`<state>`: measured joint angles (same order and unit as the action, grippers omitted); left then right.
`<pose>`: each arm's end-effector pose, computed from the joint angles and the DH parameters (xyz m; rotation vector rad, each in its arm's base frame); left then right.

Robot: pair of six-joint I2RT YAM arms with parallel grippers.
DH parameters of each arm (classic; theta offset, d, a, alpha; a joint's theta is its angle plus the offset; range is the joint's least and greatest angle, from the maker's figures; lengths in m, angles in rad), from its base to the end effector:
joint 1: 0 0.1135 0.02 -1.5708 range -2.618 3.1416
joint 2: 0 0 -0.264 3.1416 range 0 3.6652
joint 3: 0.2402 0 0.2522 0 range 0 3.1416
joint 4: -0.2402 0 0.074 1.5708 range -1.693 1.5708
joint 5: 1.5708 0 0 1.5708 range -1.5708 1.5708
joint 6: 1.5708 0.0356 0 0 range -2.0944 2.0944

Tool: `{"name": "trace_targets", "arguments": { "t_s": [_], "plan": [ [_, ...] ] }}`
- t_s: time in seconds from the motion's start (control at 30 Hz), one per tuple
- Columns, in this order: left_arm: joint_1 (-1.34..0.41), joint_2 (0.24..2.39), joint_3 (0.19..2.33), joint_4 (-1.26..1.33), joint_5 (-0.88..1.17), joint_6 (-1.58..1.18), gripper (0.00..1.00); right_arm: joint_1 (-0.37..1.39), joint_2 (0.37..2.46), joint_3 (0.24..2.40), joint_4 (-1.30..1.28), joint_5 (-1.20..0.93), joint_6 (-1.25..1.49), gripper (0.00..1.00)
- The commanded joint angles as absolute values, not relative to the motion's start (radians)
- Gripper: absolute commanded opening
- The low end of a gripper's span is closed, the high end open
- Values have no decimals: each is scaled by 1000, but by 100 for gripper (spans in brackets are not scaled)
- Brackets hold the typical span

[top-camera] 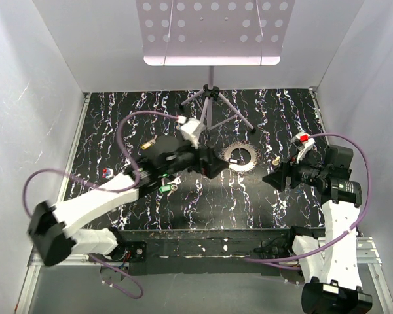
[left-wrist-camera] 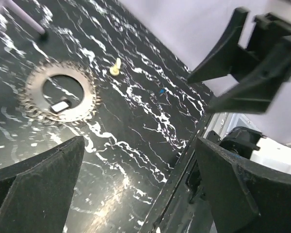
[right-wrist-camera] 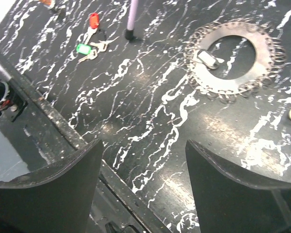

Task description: Put the keys on the keyring

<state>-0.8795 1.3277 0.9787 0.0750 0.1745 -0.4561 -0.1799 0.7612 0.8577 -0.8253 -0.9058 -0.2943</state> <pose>0.1942 -0.2444 0.3128 0.5448 1.9099 -1.0659 0.1413 0.0028 0.3150 -0.5572 1.9997 0.7461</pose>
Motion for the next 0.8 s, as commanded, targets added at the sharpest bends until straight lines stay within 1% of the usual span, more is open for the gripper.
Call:
{"name": "trace_targets", "arguments": {
  "t_s": [0.0,0.1,0.17,0.2,0.23,0.3,0.33,0.4,0.53,0.77],
  "plan": [
    [-838,1070,856,-211,60,-359,98,-219,713,847,-746,-852,-255,78],
    [-752,869,833,-368,60,-377,98,-247,698,865,-706,-778,-169,81],
    [-697,754,848,-466,35,-358,98,-265,695,890,-703,-746,-126,86],
    [-674,700,862,-510,14,-345,98,-271,692,903,-709,-715,-101,86],
    [-654,655,874,-564,-55,-331,98,-278,687,913,-707,-689,-86,87],
    [-632,592,893,-645,-202,-308,98,-288,681,911,-686,-710,-55,87],
    [-630,568,890,-673,-259,-302,98,-293,680,908,-672,-724,-31,87],
    [-630,529,881,-716,-305,-314,98,-305,681,911,-663,-745,-8,87],
    [-630,457,877,-758,-305,-337,98,-310,683,937,-672,-739,41,88],
    [-629,380,885,-825,-324,-350,98,-310,647,917,-617,-624,205,90]
  ]
}}
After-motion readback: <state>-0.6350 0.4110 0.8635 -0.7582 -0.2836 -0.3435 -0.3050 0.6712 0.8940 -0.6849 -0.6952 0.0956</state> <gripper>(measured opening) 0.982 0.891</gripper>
